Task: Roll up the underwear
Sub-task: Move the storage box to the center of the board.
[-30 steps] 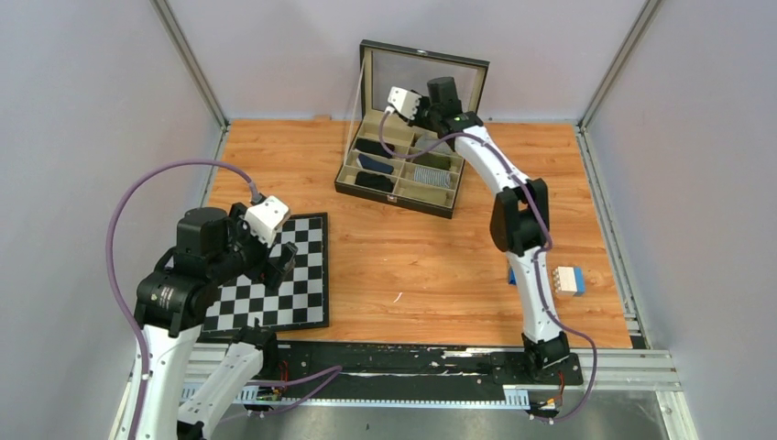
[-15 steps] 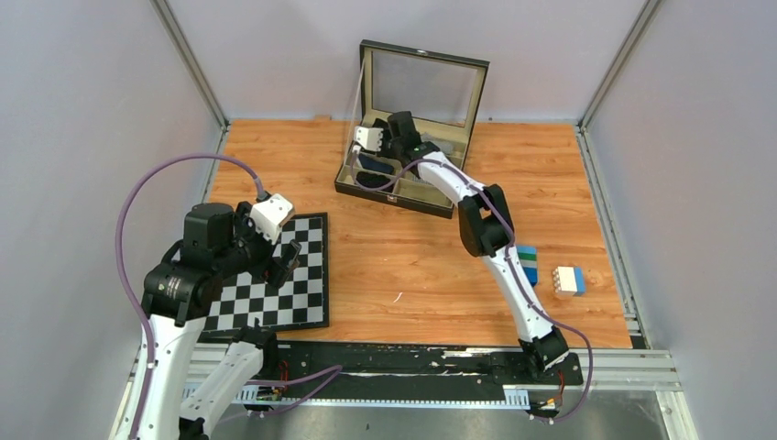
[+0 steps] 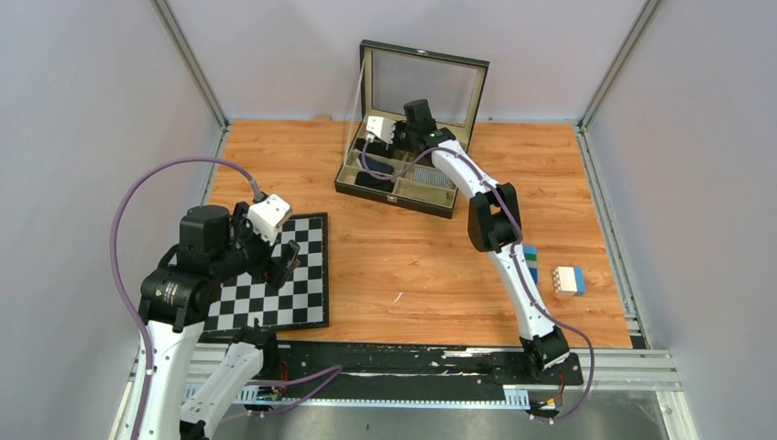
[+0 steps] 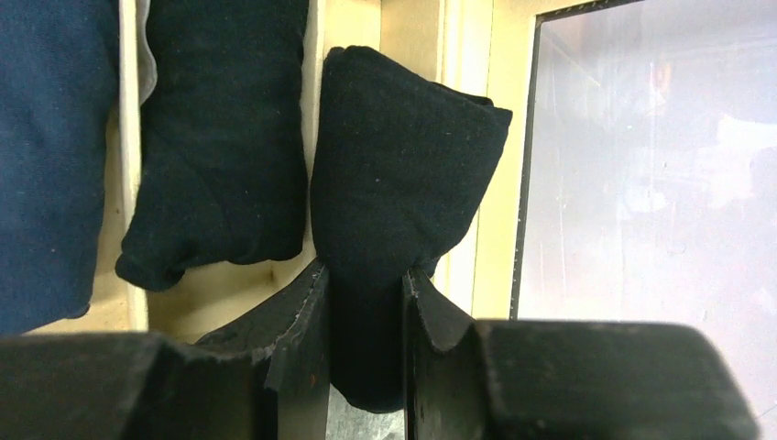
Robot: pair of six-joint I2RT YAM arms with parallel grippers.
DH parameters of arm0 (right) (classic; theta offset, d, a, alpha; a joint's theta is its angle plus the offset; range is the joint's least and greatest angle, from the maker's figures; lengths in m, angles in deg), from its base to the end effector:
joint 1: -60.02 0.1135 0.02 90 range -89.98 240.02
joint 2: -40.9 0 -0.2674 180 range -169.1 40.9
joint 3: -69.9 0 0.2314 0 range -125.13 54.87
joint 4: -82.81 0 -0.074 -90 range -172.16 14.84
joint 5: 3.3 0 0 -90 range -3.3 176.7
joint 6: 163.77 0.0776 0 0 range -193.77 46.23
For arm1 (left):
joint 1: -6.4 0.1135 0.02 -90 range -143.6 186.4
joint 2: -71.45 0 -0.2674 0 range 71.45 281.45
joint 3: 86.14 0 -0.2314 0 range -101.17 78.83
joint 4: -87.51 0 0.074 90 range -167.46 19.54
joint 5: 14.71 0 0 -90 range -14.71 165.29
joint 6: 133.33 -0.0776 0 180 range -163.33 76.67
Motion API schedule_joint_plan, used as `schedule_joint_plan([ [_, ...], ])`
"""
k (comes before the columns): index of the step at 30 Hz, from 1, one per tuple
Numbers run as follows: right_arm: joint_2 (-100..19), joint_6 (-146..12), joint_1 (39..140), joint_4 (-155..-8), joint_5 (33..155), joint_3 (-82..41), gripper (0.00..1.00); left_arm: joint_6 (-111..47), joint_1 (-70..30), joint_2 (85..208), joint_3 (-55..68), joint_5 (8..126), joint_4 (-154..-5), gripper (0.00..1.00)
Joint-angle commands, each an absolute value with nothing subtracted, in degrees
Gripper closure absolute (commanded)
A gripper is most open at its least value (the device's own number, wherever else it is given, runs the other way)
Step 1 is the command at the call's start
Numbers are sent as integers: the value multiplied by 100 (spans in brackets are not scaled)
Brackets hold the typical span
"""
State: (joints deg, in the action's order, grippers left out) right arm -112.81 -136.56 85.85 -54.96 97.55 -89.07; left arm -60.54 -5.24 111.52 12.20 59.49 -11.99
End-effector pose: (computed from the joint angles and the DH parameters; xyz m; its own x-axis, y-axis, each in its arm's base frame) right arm 0.5429 0.2790 0.1628 0.2534 -0.8477 -0.4660 -0.7390 0.1412 -0.6588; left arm 0.0977 -0.0417 0.3459 -0.4688 0.3872 -0.7939 0.5657 0.8219 0.0669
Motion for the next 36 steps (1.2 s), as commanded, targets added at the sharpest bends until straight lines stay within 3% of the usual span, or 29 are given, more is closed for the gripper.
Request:
schedule_joint_plan([
  [1, -11413, -13178, 8451, -4775, 10291, -9248, 100, -5971, -468, 11128, 1240, 5824, -1357, 0],
  [6, -11514, -13092, 8357, -4498, 10707, -9341, 99, -5972, -452, 11142, 1251, 5815, -1363, 0],
  [9, -11549, -13188, 8358, -4156, 10929, -9347, 92, -5995, -450, 11182, 1257, 5751, -1361, 0],
  [18, -11508, -13511, 8503, -2695, 11297, -9235, 100, -5879, -450, 11267, 1336, 5787, -1497, 0],
  [36, -10877, -13006, 8674, -1367, 11441, -8787, 100, -5829, -450, 11166, 1350, 5466, -1508, 0],
])
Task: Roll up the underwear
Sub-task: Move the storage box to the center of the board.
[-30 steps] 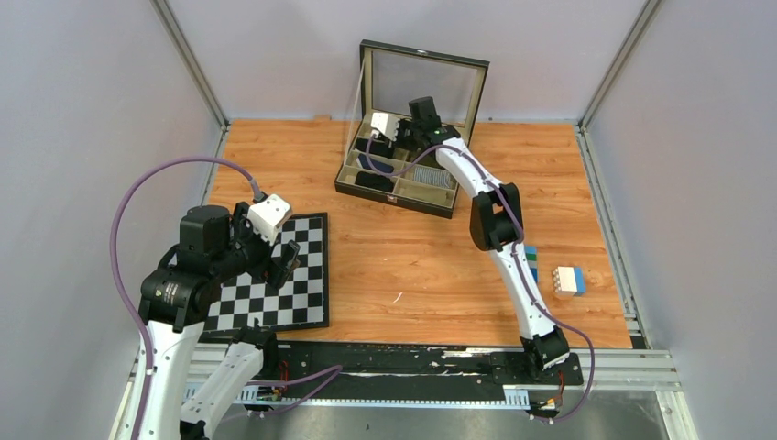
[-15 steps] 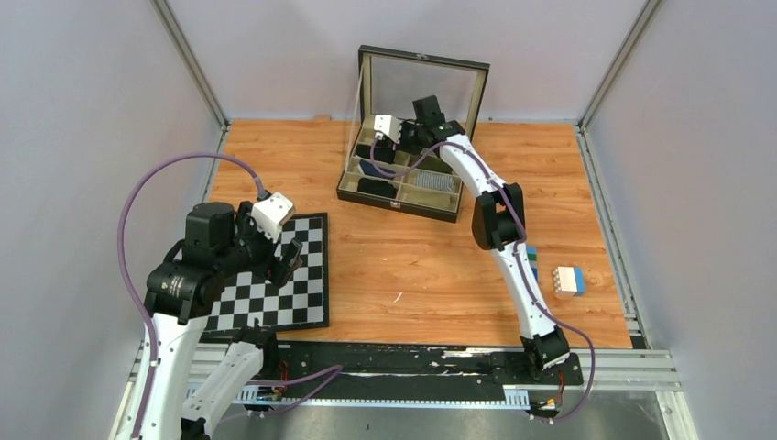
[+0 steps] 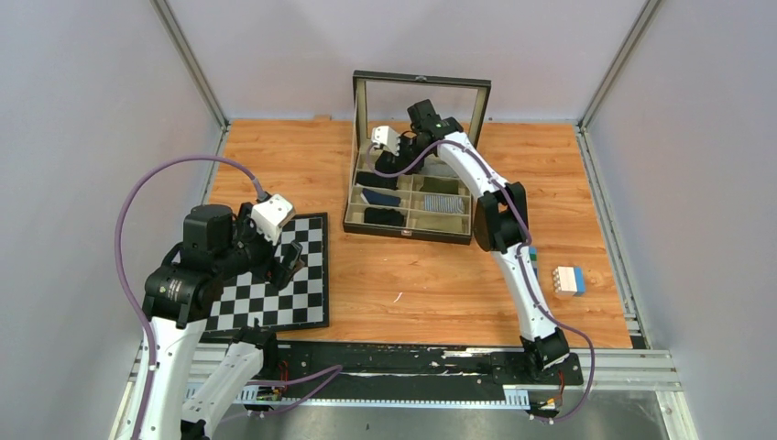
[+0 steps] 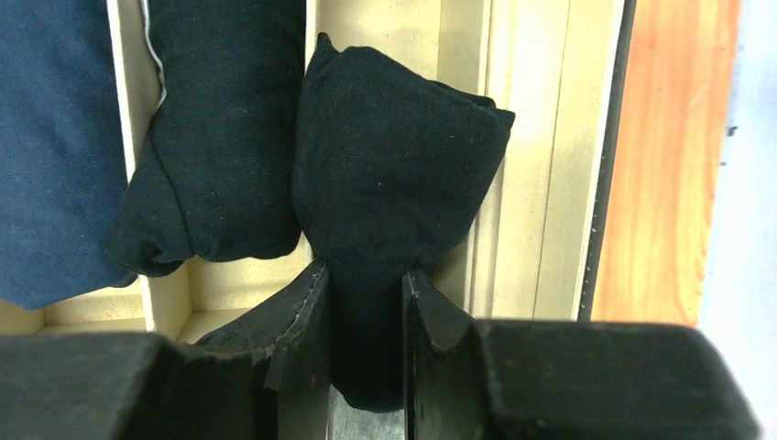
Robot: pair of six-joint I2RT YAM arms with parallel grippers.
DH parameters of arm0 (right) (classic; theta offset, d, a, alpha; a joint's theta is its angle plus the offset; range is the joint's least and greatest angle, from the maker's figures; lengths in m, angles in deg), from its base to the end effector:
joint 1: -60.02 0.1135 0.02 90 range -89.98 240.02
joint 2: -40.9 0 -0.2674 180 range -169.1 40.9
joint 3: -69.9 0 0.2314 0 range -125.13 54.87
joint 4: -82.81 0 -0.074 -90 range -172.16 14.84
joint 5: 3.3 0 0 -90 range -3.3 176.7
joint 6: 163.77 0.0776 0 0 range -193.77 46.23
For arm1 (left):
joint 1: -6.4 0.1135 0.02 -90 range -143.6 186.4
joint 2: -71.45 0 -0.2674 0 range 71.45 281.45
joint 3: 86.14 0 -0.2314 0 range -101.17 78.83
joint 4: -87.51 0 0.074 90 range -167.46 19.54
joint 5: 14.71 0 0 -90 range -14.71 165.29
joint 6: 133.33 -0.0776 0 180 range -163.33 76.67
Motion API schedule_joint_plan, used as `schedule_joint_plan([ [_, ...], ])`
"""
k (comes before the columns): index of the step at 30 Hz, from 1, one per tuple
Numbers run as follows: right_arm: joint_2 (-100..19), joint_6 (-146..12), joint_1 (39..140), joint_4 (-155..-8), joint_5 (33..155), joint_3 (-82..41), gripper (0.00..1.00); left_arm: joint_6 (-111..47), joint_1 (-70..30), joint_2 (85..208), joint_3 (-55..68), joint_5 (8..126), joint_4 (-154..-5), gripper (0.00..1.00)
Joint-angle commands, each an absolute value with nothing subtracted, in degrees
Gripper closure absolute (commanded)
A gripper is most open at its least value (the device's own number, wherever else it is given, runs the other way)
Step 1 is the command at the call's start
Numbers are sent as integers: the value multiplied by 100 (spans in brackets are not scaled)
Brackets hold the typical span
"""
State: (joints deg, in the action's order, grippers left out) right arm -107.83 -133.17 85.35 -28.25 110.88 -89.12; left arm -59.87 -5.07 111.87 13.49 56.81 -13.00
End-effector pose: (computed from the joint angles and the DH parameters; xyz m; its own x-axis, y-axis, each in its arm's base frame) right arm 0.4849 0.2647 0.1700 0.1088 -0.8172 -0.5659 -0.9611 0.0588 -0.2697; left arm 0.1006 -0.0455 0.3415 -0.4762 0.3721 -0.7967 0.5881 0.8084 0.0261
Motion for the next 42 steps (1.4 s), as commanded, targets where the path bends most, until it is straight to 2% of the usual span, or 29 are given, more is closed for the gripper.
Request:
schedule_joint_plan([
  [1, -10962, -13086, 8676, -1227, 11528, -8910, 100, -5828, -450, 11163, 1348, 5469, -1510, 0],
  [5, -11337, -13492, 8692, -733, 11812, -9051, 100, -5805, -450, 11158, 1348, 5505, -1530, 0],
  [9, -11809, -13551, 8793, -721, 11280, -9462, 100, -5792, -441, 11183, 1375, 5511, -1549, 0],
  [13, -11674, -13474, 8788, -1365, 11104, -9035, 100, -5759, -441, 11223, 1415, 5436, -1617, 0],
  [16, -11521, -13245, 8788, -1418, 11126, -9015, 88, -5748, -441, 11203, 1426, 5387, -1630, 0],
  [24, -10208, -13255, 8810, -1350, 11093, -8200, 65, -5733, -441, 10895, 1431, 5414, -1646, 0],
  [34, -9832, -13194, 8813, -1500, 10592, -8070, 51, -5651, -441, 10772, 1378, 5495, -1608, 0],
  [35, -9787, -13106, 8815, -1565, 10553, -8048, 51, -5656, -441, 10753, 1378, 5502, -1603, 0],
  [37, -9685, -13017, 8819, -1642, 10588, -7965, 57, -5652, -435, 10737, 1383, 5531, -1609, 0],
  [40, -9618, -13118, 8883, -1533, 10586, -7781, 79, -5636, -415, 10732, 1391, 5517, -1627, 0],
  [41, -9621, -13111, 8909, -1539, 10478, -7730, 81, -5627, -407, 10746, 1403, 5509, -1633, 0],
  [42, -9646, -13097, 8924, -1527, 10419, -7716, 77, -5625, -406, 10750, 1401, 5501, -1637, 0],
])
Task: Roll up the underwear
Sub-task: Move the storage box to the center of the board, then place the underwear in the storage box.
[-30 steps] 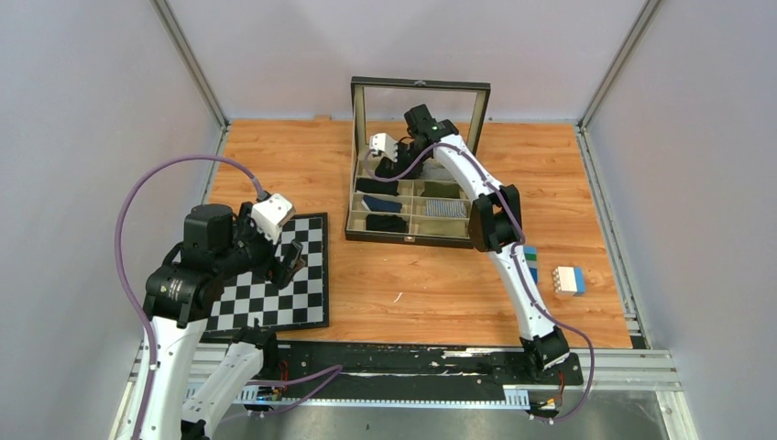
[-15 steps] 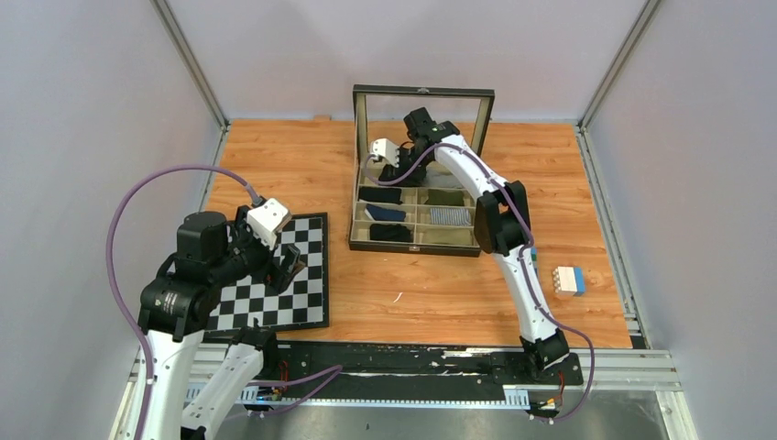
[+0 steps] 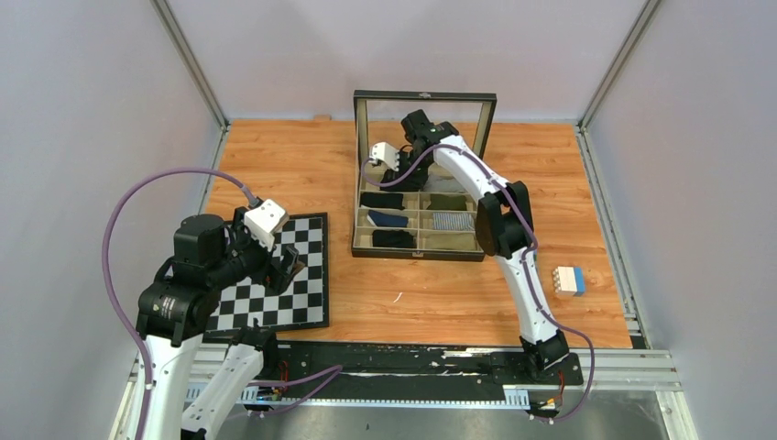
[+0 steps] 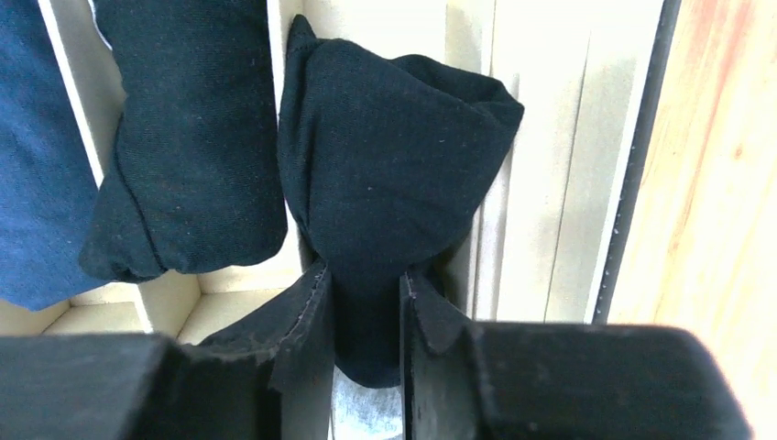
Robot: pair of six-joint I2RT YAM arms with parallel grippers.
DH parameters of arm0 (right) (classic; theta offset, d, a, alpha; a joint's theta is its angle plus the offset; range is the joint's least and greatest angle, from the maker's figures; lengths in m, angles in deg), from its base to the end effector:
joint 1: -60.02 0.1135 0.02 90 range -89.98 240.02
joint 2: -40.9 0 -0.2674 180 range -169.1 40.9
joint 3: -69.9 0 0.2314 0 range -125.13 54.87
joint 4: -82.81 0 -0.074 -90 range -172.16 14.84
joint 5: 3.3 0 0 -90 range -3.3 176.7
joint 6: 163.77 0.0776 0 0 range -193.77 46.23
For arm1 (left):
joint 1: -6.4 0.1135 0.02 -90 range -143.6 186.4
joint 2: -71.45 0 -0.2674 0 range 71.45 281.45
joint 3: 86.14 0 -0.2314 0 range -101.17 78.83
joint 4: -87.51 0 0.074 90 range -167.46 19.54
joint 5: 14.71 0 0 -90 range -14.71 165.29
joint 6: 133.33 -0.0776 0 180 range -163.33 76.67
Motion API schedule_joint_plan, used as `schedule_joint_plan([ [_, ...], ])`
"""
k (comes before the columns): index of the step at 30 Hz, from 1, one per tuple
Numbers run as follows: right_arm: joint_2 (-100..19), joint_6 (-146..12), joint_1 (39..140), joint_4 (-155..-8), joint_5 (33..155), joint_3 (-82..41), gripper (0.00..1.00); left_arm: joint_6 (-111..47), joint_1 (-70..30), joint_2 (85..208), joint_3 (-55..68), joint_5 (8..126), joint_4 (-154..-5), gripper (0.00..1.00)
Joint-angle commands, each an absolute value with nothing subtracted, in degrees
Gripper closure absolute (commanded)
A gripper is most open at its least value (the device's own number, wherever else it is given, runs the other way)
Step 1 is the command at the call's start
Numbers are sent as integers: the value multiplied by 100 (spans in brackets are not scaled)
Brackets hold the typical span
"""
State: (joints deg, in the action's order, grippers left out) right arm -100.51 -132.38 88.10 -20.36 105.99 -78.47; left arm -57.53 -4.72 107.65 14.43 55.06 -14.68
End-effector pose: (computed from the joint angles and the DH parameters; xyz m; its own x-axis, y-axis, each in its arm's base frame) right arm 0.4374 0.2624 0.1701 0.0334 -0.8954 -0.4440 -0.9908 0.0286 -0.1322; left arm 0.0868 -0.0444 0.3466 -0.4270 0.3185 -0.8463 0.5829 0.8125 0.0117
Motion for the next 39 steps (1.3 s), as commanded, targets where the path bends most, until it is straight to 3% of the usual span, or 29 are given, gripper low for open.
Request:
schedule_joint_plan([
  [1, -9665, -13061, 8924, -1494, 10399, -7749, 67, -5625, -406, 10752, 1403, 5499, -1638, 0],
  [3, -9700, -12946, 8924, -1450, 10377, -7847, 48, -5626, -406, 10755, 1405, 5496, -1638, 0],
  [4, -9674, -12931, 8916, -1435, 10400, -7888, 45, -5629, -406, 10750, 1406, 5506, -1638, 0],
  [15, -8781, -13265, 8856, -1076, 10860, -7723, 43, -5634, -382, 10738, 1391, 5542, -1629, 0],
  [17, -8691, -13105, 8806, -1270, 10977, -7708, 47, -5634, -380, 10723, 1393, 5542, -1629, 0],
  [18, -8679, -12963, 8791, -1428, 11015, -7705, 56, -5634, -372, 10736, 1394, 5542, -1629, 0],
  [20, -8743, -12593, 8817, -1872, 10922, -7729, 93, -5628, -371, 10754, 1399, 5542, -1627, 0],
  [21, -8819, -12454, 8847, -1998, 10849, -7796, 99, -5639, -371, 10762, 1401, 5542, -1629, 0],
  [33, -10279, -12274, 9140, -3016, 9616, -8563, 100, -5655, -345, 10891, 1403, 5621, -1628, 0],
  [39, -10578, -12491, 9187, -2693, 9866, -8355, 100, -5666, -340, 10951, 1427, 5615, -1660, 0],
])
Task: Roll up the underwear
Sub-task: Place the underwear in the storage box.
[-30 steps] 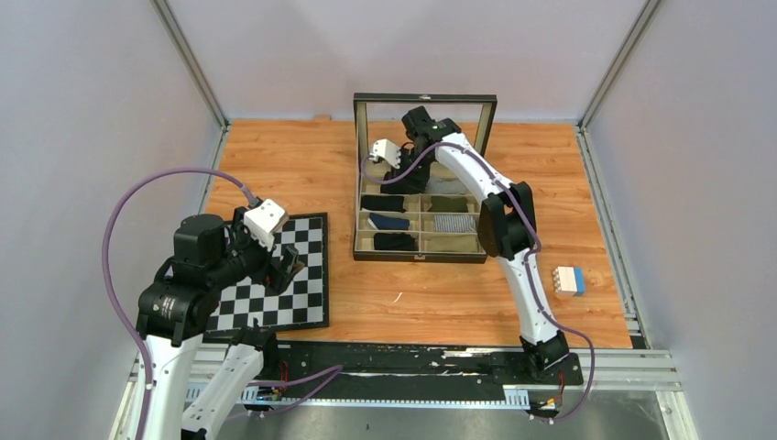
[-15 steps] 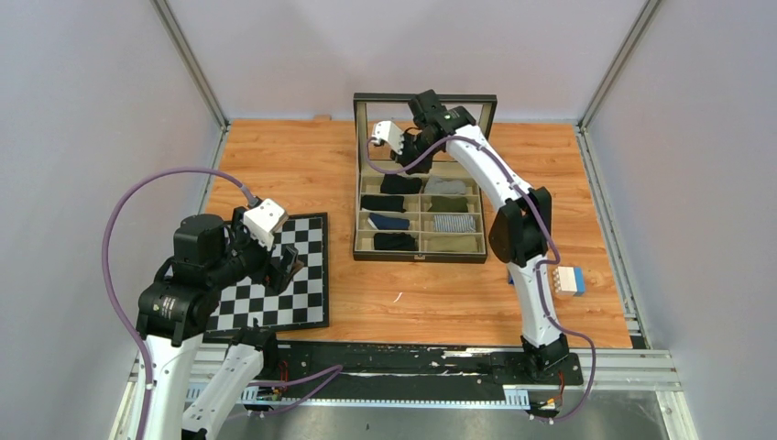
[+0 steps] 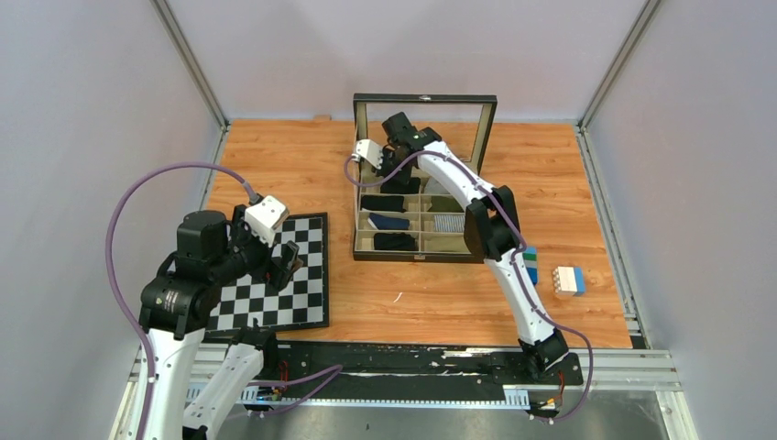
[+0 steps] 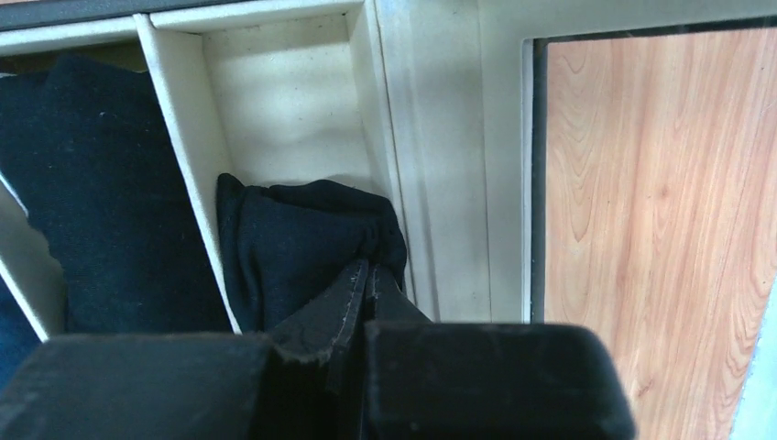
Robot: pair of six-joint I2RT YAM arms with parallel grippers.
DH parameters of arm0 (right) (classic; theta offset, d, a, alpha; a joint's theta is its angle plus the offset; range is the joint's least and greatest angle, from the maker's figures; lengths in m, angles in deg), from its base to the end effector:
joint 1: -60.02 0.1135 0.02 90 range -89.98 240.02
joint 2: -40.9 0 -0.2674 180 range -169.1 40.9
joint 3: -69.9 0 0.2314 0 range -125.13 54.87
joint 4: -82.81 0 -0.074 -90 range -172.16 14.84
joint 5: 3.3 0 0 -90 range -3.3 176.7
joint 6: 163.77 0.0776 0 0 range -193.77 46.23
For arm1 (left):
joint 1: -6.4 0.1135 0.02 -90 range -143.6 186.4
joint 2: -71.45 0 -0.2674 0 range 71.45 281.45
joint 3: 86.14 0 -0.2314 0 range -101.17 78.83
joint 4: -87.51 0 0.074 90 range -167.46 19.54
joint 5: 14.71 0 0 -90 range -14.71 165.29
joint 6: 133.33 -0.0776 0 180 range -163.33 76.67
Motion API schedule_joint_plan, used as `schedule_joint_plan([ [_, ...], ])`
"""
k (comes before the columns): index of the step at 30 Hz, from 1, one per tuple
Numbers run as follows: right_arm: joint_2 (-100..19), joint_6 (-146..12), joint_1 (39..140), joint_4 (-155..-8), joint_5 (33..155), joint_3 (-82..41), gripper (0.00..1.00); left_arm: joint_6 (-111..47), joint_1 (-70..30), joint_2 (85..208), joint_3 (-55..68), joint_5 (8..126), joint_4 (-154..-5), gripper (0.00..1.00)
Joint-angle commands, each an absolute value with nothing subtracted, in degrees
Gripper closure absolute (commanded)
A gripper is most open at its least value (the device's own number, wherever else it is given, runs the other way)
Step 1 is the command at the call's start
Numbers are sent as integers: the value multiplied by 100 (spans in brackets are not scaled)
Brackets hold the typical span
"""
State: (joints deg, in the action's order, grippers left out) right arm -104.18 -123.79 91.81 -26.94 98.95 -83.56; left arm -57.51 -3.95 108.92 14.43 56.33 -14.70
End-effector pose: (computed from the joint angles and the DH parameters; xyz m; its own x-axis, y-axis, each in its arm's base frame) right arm 0.4493 0.2979 0.1682 -0.0220 -0.8946 -0.4463 -0.9598 0.1438 -0.2411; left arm 0.0932 -0.0427 0.3446 -0.4532 0.3183 -0.8326 0.5570 0.8304 0.0142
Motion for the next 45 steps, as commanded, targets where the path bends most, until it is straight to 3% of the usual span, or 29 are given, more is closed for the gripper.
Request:
schedule_joint_plan([
  [1, -10557, -12492, 9200, -2618, 9922, -8268, 100, -5664, -341, 10956, 1434, 5612, -1668, 0],
  [6, -10625, -12637, 9203, -2099, 10487, -8016, 100, -5644, -336, 10963, 1499, 5604, -1749, 0],
  [16, -11031, -12373, 9112, -2469, 9887, -8268, 100, -5677, -301, 10945, 1377, 5629, -1596, 0],
  [26, -9210, -12124, 9049, -2635, 9846, -7720, 100, -5671, -255, 10795, 1373, 5342, -1585, 0],
  [32, -8822, -12224, 9023, -2519, 9690, -7046, 100, -5658, -231, 10724, 1324, 5314, -1545, 0],
  [45, -9993, -12390, 8778, -2475, 9533, -7377, 100, -5728, -231, 10751, 1367, 5440, -1575, 0],
])
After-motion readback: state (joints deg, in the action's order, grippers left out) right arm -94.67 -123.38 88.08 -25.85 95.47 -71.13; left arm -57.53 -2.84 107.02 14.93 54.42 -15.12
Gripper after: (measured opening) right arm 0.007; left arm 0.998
